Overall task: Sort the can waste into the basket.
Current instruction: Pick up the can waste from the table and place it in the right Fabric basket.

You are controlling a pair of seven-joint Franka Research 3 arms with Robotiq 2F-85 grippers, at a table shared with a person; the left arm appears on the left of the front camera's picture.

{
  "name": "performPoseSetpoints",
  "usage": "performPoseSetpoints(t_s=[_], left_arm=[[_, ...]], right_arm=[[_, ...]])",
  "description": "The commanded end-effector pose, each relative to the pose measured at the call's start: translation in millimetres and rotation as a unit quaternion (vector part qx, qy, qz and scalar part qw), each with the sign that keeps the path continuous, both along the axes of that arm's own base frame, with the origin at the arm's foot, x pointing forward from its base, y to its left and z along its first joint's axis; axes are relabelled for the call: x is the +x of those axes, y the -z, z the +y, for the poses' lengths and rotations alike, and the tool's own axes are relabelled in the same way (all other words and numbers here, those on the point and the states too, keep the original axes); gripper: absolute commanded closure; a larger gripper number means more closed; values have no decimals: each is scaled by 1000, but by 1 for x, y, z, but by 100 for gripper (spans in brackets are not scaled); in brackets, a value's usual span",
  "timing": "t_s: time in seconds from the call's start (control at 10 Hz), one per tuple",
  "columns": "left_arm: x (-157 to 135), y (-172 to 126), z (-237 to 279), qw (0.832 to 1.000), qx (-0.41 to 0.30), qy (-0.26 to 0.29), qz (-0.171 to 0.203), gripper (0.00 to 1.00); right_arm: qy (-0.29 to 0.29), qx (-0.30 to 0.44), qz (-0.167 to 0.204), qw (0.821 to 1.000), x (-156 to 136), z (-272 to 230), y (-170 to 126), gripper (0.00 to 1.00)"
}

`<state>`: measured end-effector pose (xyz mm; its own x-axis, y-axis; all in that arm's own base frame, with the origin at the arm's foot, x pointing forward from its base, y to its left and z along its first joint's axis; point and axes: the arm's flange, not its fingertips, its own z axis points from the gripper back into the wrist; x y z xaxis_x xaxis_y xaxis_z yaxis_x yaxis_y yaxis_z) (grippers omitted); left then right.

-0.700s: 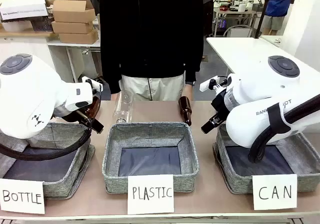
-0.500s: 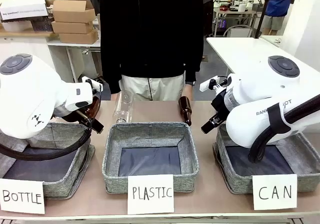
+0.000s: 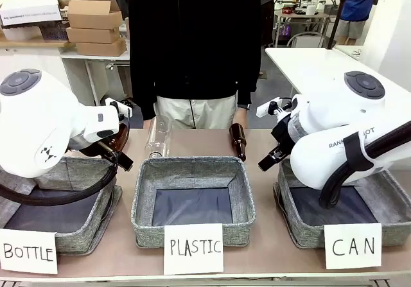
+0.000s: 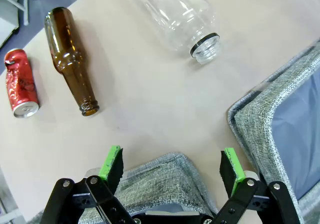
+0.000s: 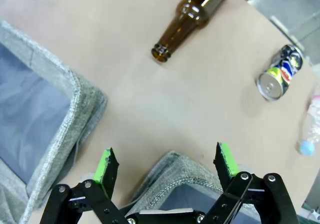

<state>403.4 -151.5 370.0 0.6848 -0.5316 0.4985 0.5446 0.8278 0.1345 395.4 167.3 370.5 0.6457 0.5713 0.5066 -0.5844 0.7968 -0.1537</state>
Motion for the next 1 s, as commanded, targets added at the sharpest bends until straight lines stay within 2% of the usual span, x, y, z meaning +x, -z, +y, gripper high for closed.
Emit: performPoseSetpoints(t_s=[0.0, 0.4, 0.5, 0.6, 0.7, 0.8, 0.9], left_arm=[[0, 0, 0, 1000, 0, 0, 0, 0], [0, 0, 0, 1000, 0, 0, 0, 0], [-4, -23, 1, 999, -20, -8, 25, 0], [-12, -55, 1, 995, 15, -71, 65, 0], [-32, -97, 6, 994, -9, -83, 72, 0], [-52, -130, 16, 995, -37, -83, 52, 0], [-74, -161, 30, 991, -107, -33, 75, 0]], right_arm=[[0, 0, 0, 1000, 0, 0, 0, 0], [0, 0, 0, 1000, 0, 0, 0, 0], [-10, -22, 5, 1000, -14, 1, -24, 0], [-27, 2, 13, 1000, -35, 0, -65, 0], [-38, 20, -3, 999, -64, -8, -115, 0], [-23, 41, -25, 999, -91, -17, -155, 0], [-23, 58, -16, 998, -117, -25, -185, 0]])
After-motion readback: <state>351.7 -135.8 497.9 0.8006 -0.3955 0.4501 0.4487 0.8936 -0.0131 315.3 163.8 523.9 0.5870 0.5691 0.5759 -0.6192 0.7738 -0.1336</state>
